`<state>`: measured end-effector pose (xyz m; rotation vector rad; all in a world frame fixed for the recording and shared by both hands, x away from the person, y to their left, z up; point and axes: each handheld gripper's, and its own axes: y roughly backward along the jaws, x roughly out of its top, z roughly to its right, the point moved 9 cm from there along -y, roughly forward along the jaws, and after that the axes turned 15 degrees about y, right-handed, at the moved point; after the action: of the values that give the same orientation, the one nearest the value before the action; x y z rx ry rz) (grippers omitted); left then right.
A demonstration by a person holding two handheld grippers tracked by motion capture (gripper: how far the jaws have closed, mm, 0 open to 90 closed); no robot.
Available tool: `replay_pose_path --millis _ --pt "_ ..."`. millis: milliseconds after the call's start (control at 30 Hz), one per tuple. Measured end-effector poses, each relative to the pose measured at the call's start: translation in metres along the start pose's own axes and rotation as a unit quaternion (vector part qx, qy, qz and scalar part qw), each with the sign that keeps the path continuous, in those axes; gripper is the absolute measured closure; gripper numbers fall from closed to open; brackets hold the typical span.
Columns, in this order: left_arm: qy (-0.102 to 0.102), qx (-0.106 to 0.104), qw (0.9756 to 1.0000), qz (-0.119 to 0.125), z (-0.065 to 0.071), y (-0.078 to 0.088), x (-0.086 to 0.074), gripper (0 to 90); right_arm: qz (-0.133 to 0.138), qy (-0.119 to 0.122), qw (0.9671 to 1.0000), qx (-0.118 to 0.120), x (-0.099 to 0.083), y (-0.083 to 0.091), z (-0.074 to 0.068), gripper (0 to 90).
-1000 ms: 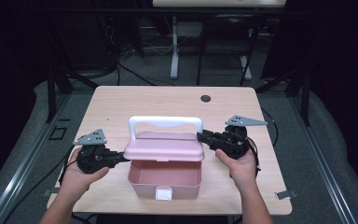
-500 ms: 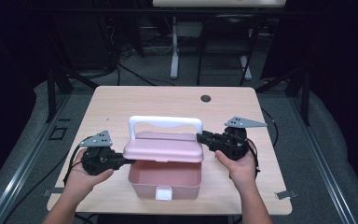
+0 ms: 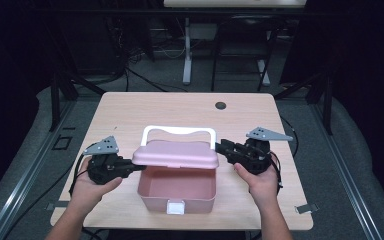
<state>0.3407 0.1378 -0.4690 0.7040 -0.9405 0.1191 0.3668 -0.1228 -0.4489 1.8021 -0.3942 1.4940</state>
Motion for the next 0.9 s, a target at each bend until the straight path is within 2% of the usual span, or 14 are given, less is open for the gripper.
replay_pose_path --millis 333,567,700,900 --pt "-0.006 0.003 0.9998 0.02 -0.004 0.0 0.019 89.5 -0.008 0.009 0.9996 -0.027 -0.011 0.015 -0.002 74.2" --pt "-0.007 0.009 0.9994 0.033 -0.007 -0.002 0.028 89.5 -0.031 0.004 0.9992 -0.027 -0.027 0.01 -0.004 76.4" --pt "-0.008 0.01 0.9993 0.035 -0.01 -0.004 0.032 89.5 -0.046 -0.003 0.9987 -0.023 -0.039 0.005 -0.007 76.7" --pt "-0.01 0.016 0.9992 0.035 -0.015 -0.008 0.034 89.5 -0.059 -0.003 0.9981 -0.019 -0.048 0.001 -0.013 74.9"
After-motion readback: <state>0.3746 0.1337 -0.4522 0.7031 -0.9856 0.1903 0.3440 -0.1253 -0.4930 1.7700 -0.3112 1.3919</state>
